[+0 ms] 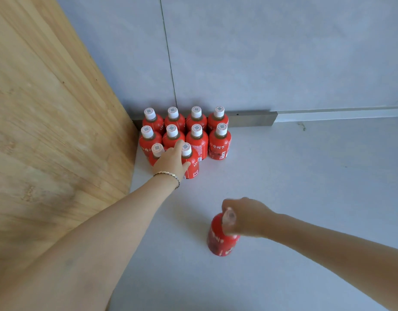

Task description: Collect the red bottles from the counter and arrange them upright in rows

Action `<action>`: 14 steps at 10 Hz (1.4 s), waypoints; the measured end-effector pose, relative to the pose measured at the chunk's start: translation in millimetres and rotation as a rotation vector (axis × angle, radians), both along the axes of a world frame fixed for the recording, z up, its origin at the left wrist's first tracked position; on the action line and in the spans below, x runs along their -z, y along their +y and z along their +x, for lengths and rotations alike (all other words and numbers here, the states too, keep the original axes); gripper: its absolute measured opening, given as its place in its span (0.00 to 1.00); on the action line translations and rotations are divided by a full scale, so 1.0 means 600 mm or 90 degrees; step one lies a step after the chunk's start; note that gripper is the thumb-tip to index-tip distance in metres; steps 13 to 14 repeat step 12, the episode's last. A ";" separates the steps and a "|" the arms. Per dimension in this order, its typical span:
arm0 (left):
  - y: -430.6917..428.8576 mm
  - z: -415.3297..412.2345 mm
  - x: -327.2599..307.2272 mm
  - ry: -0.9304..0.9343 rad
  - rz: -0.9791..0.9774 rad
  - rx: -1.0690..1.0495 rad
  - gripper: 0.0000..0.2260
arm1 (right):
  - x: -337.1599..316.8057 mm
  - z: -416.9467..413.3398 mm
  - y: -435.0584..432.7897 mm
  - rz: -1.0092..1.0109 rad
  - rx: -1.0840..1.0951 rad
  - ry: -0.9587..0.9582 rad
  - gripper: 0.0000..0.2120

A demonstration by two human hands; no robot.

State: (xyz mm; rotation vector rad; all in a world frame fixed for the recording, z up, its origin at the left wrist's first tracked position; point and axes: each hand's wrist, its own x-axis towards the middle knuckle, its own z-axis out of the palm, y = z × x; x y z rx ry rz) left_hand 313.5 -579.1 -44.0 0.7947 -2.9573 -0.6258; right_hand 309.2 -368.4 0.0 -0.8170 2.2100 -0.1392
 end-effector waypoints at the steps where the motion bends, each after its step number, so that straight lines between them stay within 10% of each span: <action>1: 0.000 -0.005 0.006 0.001 -0.014 -0.004 0.26 | 0.002 -0.043 -0.028 -0.089 0.220 0.032 0.17; 4: 0.002 -0.006 0.024 -0.023 -0.074 0.007 0.31 | 0.040 -0.156 -0.149 -0.212 0.359 0.092 0.13; 7: 0.006 -0.008 0.047 -0.036 -0.176 0.017 0.39 | 0.089 -0.133 -0.141 -0.268 0.460 0.001 0.30; 14: 0.122 -0.022 -0.109 -0.151 -0.140 0.073 0.23 | -0.031 -0.139 0.016 0.034 0.142 -0.063 0.19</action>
